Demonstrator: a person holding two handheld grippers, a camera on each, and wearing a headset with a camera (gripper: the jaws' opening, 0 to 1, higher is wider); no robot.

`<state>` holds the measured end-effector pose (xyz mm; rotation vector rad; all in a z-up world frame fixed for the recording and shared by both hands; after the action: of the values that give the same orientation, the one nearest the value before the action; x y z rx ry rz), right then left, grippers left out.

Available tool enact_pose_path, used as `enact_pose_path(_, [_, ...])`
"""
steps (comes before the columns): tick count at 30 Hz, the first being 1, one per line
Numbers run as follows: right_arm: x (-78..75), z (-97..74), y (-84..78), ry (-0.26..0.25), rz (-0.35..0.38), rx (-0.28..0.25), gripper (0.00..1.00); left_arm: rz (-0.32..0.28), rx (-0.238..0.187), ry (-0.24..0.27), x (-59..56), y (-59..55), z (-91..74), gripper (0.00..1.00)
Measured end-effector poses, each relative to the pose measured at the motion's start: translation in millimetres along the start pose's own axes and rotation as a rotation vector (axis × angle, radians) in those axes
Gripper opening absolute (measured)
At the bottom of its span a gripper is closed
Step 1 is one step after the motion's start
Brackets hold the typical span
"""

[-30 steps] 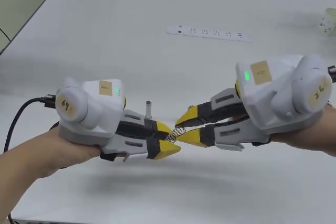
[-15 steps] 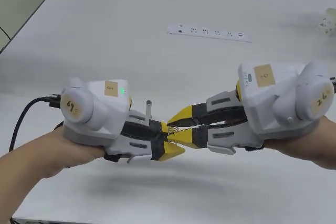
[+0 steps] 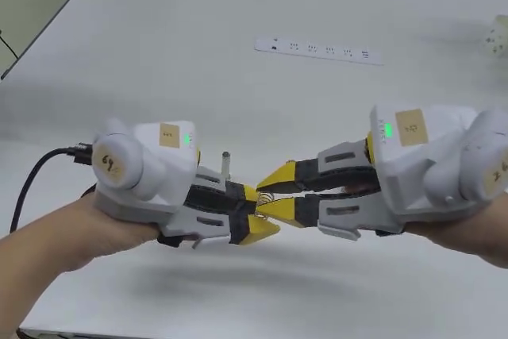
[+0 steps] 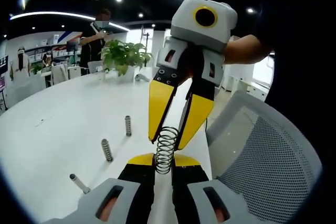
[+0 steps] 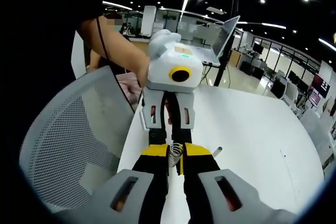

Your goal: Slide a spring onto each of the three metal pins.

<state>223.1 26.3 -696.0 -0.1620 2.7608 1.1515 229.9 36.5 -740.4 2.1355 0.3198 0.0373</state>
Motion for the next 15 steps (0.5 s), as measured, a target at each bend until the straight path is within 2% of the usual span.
enact_pose_path(8, [-2.2, -0.1, 4.4, -0.013, -0.027, 0.009, 0.07, -0.021, -0.021, 0.017, 2.7, 3.0, -2.8, 0.06])
enact_pose_path(15, [-3.8, 0.5, 4.0, -0.023, -0.051, 0.027, 0.07, -0.038, -0.027, 0.030, 3.8, 1.8, -4.0, 0.12])
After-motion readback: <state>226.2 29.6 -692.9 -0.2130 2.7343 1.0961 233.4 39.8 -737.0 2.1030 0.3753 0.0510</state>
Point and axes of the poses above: the centre of the closed fingertips' face, and the gripper's own axes: z roughly forward along the fingers, x roughly to its left, y roughly out of its top, the point moved 3 cm from there along -z, roughly backward along the fingers, and after that the axes turned 12 degrees about x, right-handed, at the moved point
